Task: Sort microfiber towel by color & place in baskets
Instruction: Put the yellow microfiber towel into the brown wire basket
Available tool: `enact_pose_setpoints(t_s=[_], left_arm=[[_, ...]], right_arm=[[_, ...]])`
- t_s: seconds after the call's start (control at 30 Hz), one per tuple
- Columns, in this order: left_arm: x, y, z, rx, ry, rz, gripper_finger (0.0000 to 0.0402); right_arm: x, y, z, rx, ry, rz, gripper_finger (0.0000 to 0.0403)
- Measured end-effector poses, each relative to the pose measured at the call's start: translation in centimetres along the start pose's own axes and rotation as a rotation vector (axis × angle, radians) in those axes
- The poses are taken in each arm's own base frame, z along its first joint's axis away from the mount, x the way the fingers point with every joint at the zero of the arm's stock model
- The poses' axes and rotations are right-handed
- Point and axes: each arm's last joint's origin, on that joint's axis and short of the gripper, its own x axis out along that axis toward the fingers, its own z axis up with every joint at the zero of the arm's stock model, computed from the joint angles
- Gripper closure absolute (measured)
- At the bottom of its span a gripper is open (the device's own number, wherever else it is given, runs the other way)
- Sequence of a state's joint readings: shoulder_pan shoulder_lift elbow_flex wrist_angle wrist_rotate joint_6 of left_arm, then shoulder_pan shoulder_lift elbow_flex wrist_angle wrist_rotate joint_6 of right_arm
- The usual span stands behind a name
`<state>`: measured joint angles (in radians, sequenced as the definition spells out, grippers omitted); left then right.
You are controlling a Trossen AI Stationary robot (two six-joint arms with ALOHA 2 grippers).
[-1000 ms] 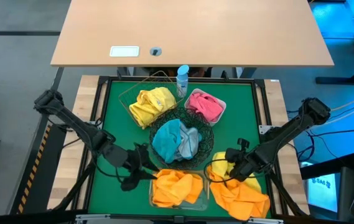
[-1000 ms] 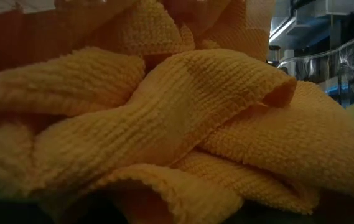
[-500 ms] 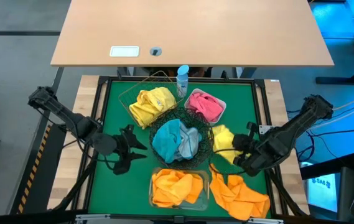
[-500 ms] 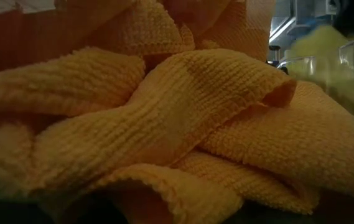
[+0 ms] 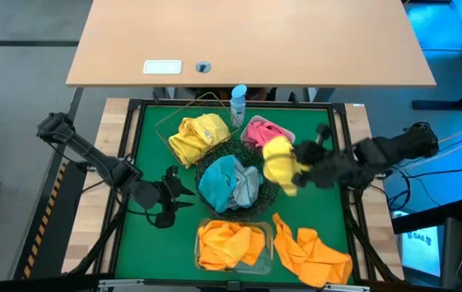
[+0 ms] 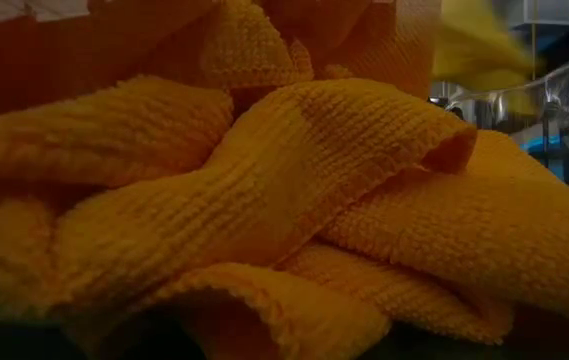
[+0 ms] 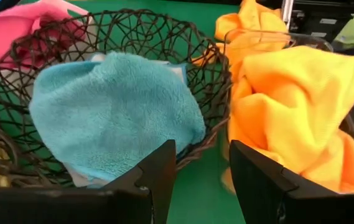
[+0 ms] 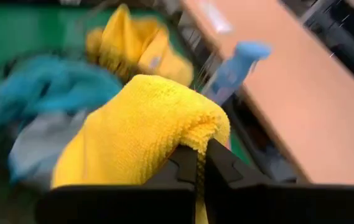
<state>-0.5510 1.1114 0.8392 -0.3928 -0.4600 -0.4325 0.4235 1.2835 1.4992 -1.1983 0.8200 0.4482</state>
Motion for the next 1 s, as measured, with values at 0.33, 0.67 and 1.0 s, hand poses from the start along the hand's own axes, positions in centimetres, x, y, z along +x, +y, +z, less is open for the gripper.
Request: enact_pose_setpoints(t_s=[0.33, 0.67, 1.0], left_arm=[[2.2, 1.0, -2.5, -0.059, -0.076, -0.004, 0.0257], [2.7, 1.5, -2.6, -0.088, -0.107, 0.009, 0.0257], [2.6, 1.4, -2.2, -0.02, -0.144, 0.001, 0.0257]], right_arm=[[5.6, -4.4, 7.2, 0.088, -0.347, 0.151, 0.04], [13.8, -8.1, 11.1, 0.214, -0.649, 0.167, 0.0395], [24.1, -8.5, 10.0, 0.241, -0.603, 0.088, 0.0394]])
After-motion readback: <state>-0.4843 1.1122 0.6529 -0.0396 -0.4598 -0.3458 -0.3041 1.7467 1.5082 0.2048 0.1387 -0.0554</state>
